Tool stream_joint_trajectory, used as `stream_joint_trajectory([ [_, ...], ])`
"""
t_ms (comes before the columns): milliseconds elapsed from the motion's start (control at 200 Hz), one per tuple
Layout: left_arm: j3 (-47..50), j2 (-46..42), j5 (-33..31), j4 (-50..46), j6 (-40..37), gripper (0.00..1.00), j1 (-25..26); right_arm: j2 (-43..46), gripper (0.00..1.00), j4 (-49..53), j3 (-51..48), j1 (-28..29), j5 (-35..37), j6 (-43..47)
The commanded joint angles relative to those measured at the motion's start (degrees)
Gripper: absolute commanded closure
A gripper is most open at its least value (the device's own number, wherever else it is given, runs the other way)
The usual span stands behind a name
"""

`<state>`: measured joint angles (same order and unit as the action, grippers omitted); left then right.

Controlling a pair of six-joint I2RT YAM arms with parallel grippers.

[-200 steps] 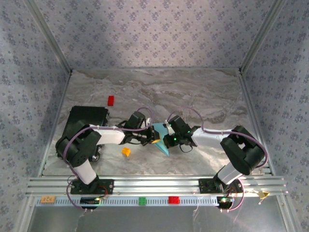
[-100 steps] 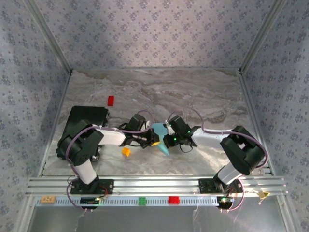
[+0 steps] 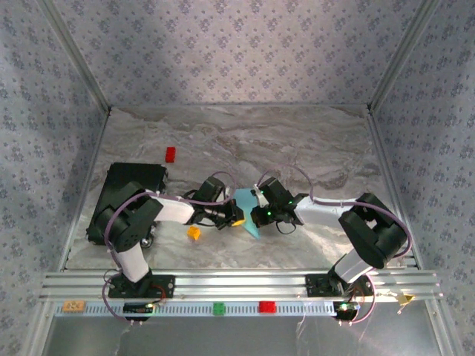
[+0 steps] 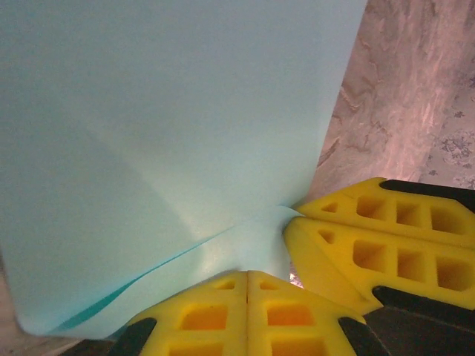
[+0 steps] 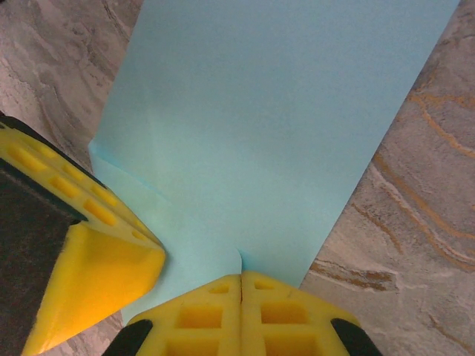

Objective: Fold a paper plane with a square sheet of paper (pick it up from the middle)
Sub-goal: Third fold the triangle at the center of the table.

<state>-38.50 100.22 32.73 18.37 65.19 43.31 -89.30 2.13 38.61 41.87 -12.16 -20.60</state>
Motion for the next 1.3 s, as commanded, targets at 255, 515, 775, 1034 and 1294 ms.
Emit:
stream_joint_trajectory([
  [255, -0.93, 1.99, -0.74, -3.28, -2.29, 1.00, 0.71, 0.75, 0.92, 4.55, 1.13, -0.38, 2.36, -1.19],
  [515, -1.36, 1.47, -1.09, -3.53, -2.80, 1.00, 0.71, 6.46, 0.71, 7.07, 0.64, -1.49, 1.67, -3.09],
  [775, -2.08, 1.12, -1.51, -3.47, -2.96, 1.00, 0.72, 9.67, 0.69, 4.78, -1.01, -2.17, -11.82, -5.69],
  [1034, -2.27, 1.46, -1.59, -3.50, -2.96, 1.00, 0.72, 7.72, 0.89, 5.42, 0.22, 1.52, -16.49, -5.48],
  [1294, -2.54, 1.99, -1.27, -3.17, -3.01, 1.00, 0.69, 1.84, 0.94, 7.05, 3.55, 4.13, -14.42, -4.80],
])
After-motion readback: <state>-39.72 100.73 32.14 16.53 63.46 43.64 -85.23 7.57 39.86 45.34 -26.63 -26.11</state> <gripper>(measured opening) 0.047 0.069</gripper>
